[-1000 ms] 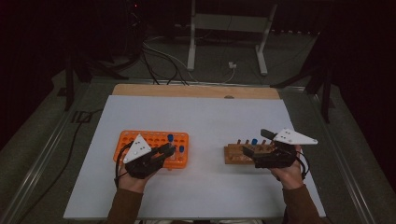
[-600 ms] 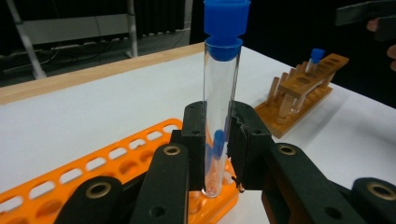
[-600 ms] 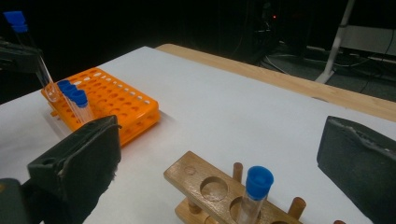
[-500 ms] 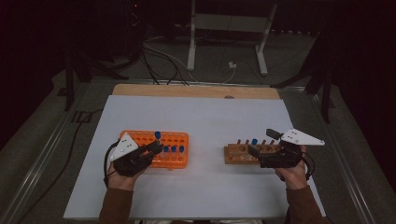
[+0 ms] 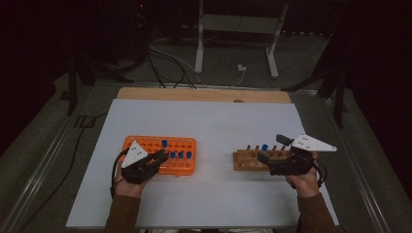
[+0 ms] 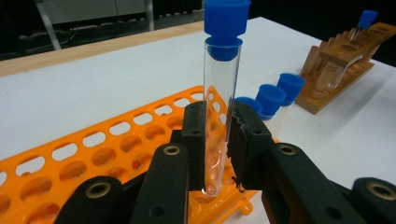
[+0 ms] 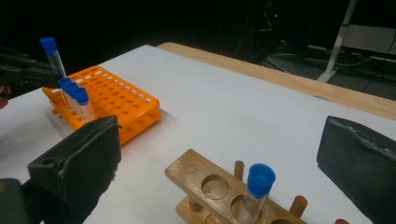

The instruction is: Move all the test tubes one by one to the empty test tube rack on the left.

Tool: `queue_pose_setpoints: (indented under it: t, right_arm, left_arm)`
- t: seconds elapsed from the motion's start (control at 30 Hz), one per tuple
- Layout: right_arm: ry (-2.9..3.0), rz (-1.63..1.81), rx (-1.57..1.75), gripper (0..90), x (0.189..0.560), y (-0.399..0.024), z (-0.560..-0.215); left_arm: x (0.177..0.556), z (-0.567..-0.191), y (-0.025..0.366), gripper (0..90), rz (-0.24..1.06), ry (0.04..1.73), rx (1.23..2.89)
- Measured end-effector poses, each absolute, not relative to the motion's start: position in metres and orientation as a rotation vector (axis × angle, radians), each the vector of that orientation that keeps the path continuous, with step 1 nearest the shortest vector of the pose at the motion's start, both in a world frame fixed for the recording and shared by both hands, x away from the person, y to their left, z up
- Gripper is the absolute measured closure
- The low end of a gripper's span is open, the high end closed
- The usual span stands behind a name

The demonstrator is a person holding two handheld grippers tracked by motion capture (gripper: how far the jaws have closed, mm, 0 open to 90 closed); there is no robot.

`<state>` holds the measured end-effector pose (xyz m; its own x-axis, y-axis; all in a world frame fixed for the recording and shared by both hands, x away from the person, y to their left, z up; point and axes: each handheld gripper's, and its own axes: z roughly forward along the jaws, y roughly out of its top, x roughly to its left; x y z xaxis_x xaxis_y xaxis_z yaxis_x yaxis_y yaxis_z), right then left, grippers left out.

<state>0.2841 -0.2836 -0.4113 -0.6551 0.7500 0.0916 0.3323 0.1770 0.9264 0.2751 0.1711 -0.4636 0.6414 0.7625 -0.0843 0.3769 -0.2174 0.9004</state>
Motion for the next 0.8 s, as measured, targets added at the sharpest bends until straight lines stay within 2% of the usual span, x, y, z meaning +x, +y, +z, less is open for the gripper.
queue_pose_setpoints:
  t: [0.8]
  right_arm:
    - [2.088,1.479,1.009,0.0,0.283,-0.283,-0.412]
  left_arm:
    - [0.28,-0.482,0.164,77.6,0.421,0.95,2.014]
